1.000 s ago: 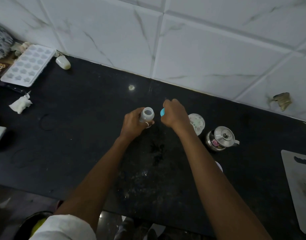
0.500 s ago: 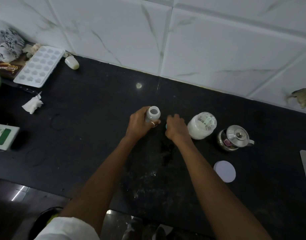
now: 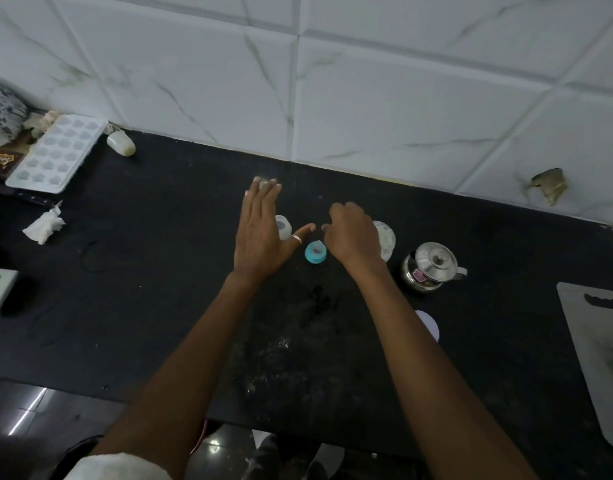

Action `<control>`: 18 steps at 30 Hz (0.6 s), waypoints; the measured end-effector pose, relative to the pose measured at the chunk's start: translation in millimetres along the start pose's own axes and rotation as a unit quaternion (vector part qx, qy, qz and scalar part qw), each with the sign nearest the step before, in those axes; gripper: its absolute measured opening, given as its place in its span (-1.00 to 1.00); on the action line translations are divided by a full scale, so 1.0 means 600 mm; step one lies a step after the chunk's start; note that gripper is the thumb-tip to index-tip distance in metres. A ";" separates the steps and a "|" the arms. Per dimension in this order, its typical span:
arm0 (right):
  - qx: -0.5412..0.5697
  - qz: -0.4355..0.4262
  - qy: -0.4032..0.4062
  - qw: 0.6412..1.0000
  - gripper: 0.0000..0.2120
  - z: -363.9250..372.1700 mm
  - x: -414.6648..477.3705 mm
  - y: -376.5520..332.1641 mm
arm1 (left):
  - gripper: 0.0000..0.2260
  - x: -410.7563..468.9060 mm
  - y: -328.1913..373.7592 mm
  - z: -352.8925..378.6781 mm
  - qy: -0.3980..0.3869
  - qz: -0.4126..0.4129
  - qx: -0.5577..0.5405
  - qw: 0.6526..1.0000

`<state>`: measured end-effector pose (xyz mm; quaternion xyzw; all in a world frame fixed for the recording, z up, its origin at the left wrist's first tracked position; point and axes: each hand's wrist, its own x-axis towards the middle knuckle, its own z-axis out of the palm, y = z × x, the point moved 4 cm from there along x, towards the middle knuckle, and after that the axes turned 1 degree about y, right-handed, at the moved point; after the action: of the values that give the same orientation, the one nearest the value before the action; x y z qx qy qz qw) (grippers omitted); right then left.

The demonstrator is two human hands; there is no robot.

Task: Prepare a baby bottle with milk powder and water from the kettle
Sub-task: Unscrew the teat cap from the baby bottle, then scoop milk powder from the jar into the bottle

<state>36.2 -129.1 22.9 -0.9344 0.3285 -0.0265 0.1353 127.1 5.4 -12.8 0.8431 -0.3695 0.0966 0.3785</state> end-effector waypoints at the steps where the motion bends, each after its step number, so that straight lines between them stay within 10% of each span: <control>1: -0.003 -0.001 0.016 1.000 -0.83 -0.019 -0.003 0.011 | -0.20 0.006 0.019 0.001 0.015 0.037 0.012 0.999; 5: -0.054 -0.004 0.056 0.997 -0.84 -0.067 -0.007 0.078 | -0.23 0.009 0.093 0.037 -0.013 0.103 -0.035 0.994; 18: -0.034 -0.007 -0.056 0.998 -0.67 -0.020 0.003 0.174 | 0.16 -0.039 0.126 0.205 -0.295 -0.116 -0.189 0.929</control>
<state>-27.3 -211.3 6.2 -0.9409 0.3142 0.0358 0.1214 43.3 -102.3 -65.5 0.7832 -0.3754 -0.2727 0.4138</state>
